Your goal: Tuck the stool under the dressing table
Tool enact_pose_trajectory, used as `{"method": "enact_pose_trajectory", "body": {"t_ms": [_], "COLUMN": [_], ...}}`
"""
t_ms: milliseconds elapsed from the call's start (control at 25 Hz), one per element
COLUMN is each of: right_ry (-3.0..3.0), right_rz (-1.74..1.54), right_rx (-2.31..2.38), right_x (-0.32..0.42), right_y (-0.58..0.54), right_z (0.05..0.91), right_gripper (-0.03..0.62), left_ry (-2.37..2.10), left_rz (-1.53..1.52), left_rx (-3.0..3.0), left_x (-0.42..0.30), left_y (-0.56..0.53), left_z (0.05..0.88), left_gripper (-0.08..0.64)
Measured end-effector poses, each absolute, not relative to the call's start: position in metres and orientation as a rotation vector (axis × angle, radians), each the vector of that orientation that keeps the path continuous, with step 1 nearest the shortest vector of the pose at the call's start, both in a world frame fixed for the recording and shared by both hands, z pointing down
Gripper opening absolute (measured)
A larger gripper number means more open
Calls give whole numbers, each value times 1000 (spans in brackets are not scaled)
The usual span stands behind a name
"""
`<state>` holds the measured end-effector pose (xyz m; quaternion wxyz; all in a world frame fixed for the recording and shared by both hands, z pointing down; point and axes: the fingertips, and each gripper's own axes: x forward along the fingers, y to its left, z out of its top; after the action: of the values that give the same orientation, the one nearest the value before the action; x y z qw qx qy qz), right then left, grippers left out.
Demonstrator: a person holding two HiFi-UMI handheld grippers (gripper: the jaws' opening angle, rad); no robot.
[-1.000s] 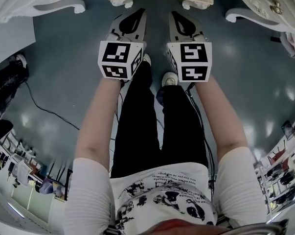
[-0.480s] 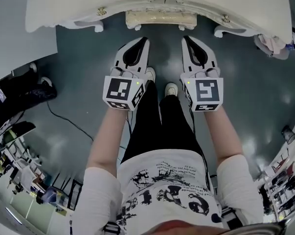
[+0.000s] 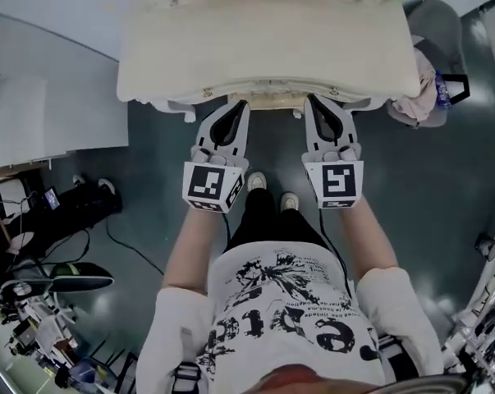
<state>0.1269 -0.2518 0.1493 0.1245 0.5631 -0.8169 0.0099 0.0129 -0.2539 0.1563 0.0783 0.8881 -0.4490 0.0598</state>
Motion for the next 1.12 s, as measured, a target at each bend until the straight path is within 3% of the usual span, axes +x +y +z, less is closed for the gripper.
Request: {"method": "enact_pose_trajectory", "body": {"t_ms": [480, 1120], "right_ry": [-2470, -2483], "right_rz": [-142, -88], "right_rx": [1731, 1813], "right_x": [119, 130], "right_y": [-236, -227], "right_z": [12, -12], "right_gripper": [17, 17], "left_ry": [-1312, -1343], "left_rz": [-63, -93], "left_rx": [2792, 2852], "left_x": [-15, -28], "left_y": [-251, -236], "left_z": [5, -23], "left_gripper": [20, 20]}}
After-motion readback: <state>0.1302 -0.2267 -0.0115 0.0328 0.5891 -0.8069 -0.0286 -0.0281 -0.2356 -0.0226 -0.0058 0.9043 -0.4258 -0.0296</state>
